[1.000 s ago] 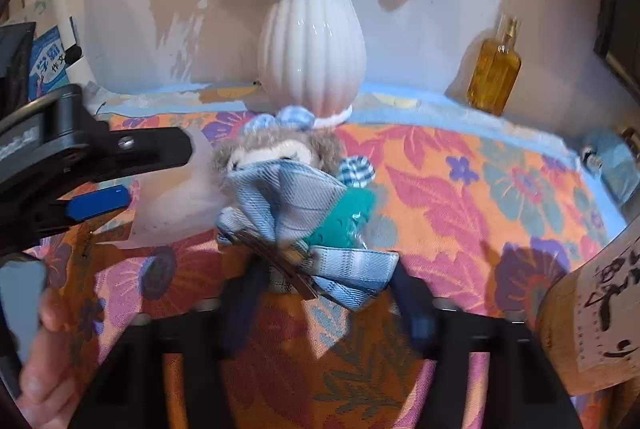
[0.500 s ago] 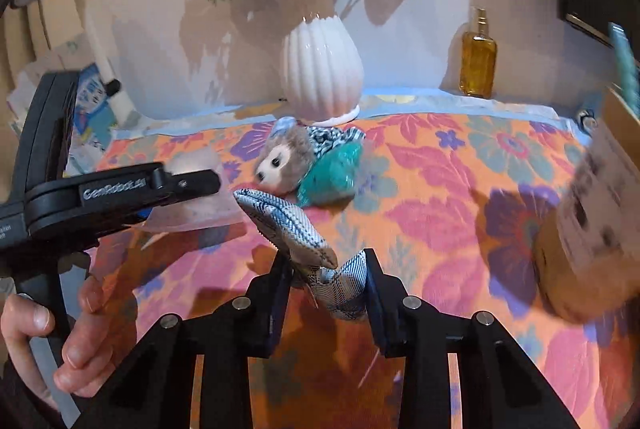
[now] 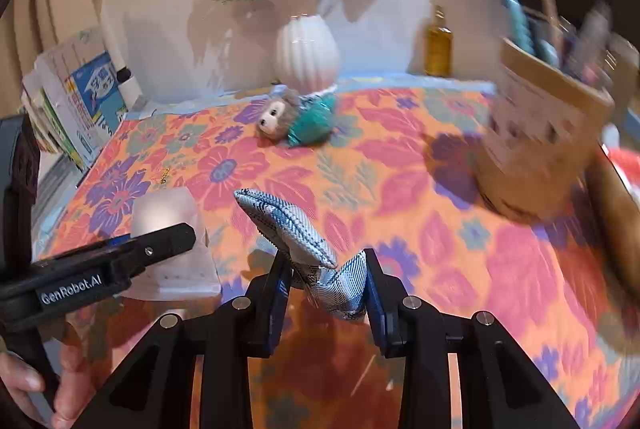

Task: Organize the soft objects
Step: 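Carry the checked bow and plastic bag into the glass bowl and open both grippers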

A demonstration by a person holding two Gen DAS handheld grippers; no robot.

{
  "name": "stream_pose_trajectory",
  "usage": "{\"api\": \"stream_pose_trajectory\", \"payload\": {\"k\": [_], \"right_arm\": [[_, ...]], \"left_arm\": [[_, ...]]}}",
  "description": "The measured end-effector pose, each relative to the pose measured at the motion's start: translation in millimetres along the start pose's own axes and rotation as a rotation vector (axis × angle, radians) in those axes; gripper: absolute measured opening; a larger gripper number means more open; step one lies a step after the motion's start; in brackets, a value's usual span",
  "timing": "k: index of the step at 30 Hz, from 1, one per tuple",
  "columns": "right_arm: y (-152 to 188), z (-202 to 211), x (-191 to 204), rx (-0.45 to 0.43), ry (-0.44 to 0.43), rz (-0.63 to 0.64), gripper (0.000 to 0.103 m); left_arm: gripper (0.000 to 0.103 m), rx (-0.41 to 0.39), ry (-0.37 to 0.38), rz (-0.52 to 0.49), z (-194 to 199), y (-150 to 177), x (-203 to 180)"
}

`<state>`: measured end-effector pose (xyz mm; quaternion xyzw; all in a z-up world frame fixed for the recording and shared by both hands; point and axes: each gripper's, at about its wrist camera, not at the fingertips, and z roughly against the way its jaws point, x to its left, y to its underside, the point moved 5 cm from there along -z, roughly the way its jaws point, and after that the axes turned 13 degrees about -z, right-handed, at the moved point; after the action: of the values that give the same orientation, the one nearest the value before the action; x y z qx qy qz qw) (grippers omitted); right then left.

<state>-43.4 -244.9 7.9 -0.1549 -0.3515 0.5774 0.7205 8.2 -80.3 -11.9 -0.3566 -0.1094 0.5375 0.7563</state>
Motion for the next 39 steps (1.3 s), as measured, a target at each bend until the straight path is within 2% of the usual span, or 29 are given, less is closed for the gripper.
{"api": "stream_pose_trajectory", "payload": {"k": [5, 10, 15, 20, 23, 29, 33, 35, 36, 37, 38, 39], "right_arm": [[24, 23, -43, 0.004, 0.059, -0.058, 0.034], [33, 55, -90, 0.023, 0.035, -0.197, 0.034], [10, 104, -127, -0.027, 0.06, -0.283, 0.034], [-16, 155, -152, -0.15, 0.084, -0.304, 0.034], [-33, 175, -176, -0.217, 0.147, -0.312, 0.034], [-74, 191, -233, -0.288, 0.233, -0.38, 0.034], [-102, 182, -266, -0.296, 0.304, -0.405, 0.034], [-114, 175, -281, -0.29, 0.373, -0.401, 0.034], [-118, 171, -285, -0.29, 0.407, -0.394, 0.036], [-123, 167, -291, -0.285, 0.456, -0.385, 0.043], [-125, 165, -296, -0.279, 0.472, -0.384, 0.061], [-127, 162, -301, -0.269, 0.473, -0.392, 0.068]], "left_arm": [[0.04, -0.005, 0.052, -0.047, 6, 0, -33], [0.04, -0.009, 0.111, -0.141, 8, -7, -87], [0.04, -0.016, 0.189, -0.282, 11, -21, -159], [0.04, -0.054, 0.264, -0.394, 19, -46, -222], [0.04, -0.078, 0.291, -0.446, 19, -66, -259], [0.04, -0.049, 0.377, -0.458, -3, -96, -311], [0.041, -0.042, 0.366, -0.487, -24, -110, -336], [0.041, -0.039, 0.358, -0.51, -35, -115, -347], [0.042, -0.037, 0.35, -0.524, -41, -117, -352], [0.042, -0.032, 0.344, -0.535, -45, -119, -355], [0.044, -0.028, 0.342, -0.544, -49, -120, -359], [0.053, -0.022, 0.344, -0.549, -53, -123, -362]]}}
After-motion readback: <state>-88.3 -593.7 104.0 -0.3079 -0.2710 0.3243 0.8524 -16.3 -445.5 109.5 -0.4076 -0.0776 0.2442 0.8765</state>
